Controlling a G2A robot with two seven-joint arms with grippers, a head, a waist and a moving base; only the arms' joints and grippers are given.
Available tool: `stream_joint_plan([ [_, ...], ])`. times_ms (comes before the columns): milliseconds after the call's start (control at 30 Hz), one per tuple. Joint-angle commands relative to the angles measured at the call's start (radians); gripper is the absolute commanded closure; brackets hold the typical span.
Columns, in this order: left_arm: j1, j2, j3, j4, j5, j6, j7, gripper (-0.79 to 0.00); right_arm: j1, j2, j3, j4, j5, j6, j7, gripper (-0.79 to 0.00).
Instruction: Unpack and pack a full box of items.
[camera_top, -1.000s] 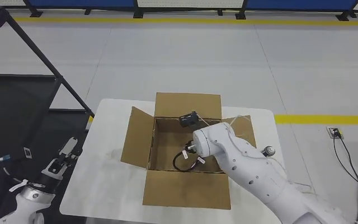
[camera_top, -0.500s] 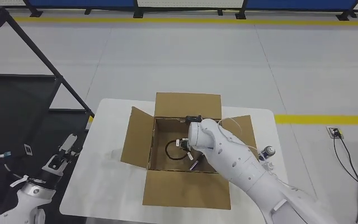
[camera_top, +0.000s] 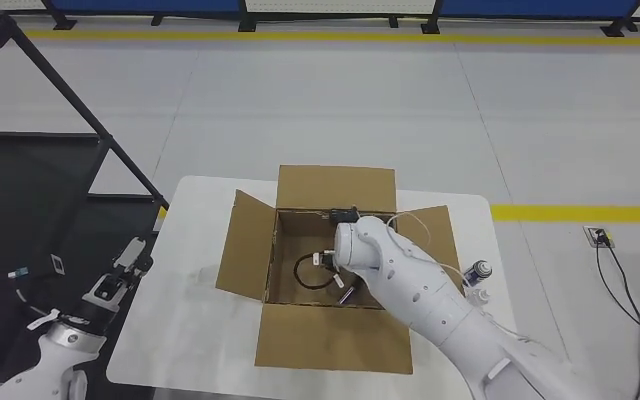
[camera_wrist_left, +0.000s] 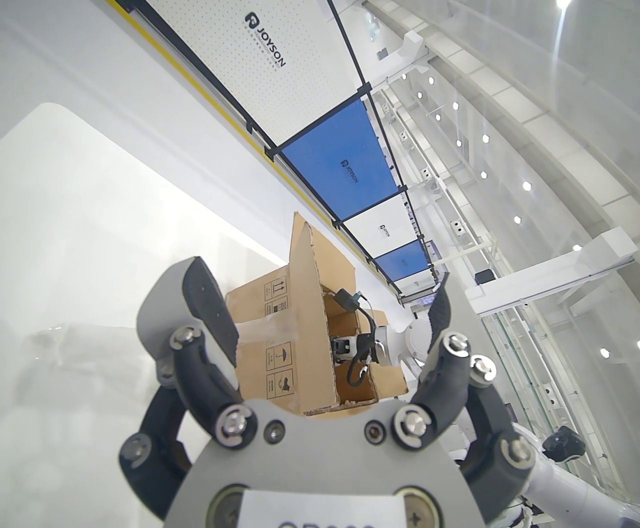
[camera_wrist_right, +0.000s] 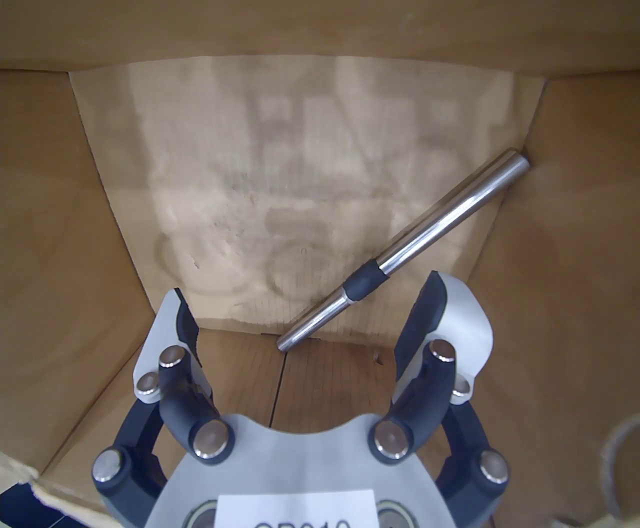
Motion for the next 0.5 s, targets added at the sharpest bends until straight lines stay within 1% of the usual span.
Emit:
stream_joint_plan([
  [0,0.003,0.000,0.000,-0.001,-0.002,0.003,0.005,-0.785,-0.019,0.001,0.004,-0.009,-0.011,0.035,-0.021,-0.785],
  [100,0.007,0.001,0.004,-0.005,-0.003,0.003,0.011,-0.785,-0.052,0.000,0.005,-0.041,-0.043,0.132,-0.055,-0.785],
  [200,0.008,0.001,0.014,-0.010,0.000,0.004,0.018,-0.785,-0.089,0.000,0.024,-0.055,-0.039,0.208,-0.130,-0.785],
  [333,0.007,0.002,0.024,-0.011,0.003,0.006,0.021,-0.785,-0.114,-0.003,0.045,-0.067,-0.011,0.267,-0.189,-0.785],
  [467,0.006,0.004,0.027,-0.009,0.005,0.007,0.021,-0.785,-0.122,0.000,0.068,-0.058,0.016,0.292,-0.214,-0.785],
])
